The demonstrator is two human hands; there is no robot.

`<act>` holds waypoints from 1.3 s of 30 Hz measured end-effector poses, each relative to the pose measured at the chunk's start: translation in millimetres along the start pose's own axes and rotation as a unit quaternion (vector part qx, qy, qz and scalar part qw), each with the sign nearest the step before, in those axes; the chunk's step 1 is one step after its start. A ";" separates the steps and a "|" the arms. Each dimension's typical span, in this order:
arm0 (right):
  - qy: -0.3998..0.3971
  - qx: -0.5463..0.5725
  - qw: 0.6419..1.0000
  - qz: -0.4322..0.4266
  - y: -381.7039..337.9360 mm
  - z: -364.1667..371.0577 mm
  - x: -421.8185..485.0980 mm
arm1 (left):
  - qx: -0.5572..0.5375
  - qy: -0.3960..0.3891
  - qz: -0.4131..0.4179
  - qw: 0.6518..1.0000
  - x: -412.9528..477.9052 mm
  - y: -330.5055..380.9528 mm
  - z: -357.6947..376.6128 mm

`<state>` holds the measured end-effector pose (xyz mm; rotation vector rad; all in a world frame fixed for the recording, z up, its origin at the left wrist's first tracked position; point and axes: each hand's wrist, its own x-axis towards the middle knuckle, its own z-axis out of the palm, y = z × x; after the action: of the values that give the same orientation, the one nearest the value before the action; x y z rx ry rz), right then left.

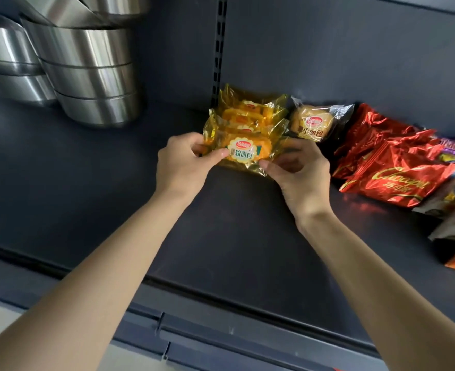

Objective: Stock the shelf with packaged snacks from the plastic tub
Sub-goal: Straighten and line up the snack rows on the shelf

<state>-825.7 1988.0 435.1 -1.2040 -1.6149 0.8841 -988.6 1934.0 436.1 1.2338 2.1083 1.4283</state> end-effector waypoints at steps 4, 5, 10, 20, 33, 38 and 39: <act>0.014 -0.005 1.000 -0.007 2.5 2.5 3.5 | -0.003 0.013 0.006 1.000 1.4 0.9 2.3; 0.012 -0.006 1.000 -0.007 2.5 2.6 3.9 | -0.001 0.017 0.009 1.000 1.1 0.7 2.6; -0.002 -0.008 1.000 -0.002 2.3 2.2 1.6 | -0.008 0.031 0.007 0.999 0.5 -1.2 2.8; -0.029 -0.012 0.999 0.017 -5.5 -13.2 -16.6 | -0.003 0.061 -0.044 0.997 -22.4 6.6 -8.8; -0.128 -0.013 0.991 0.023 -24.3 -164.6 -223.4 | -0.007 0.013 0.044 0.999 -265.8 71.0 -14.2; -0.185 -0.104 0.977 0.006 -6.8 -230.4 -298.8 | 0.044 -0.103 0.043 0.993 -377.1 70.3 4.7; -0.203 -0.129 0.971 -0.002 2.0 -239.4 -310.0 | 0.061 -0.129 0.039 0.989 -394.0 67.6 11.1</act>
<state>-564.4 1696.2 437.0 -1.2498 -2.1140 0.9865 -720.1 1638.7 410.5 1.4752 2.0134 1.1146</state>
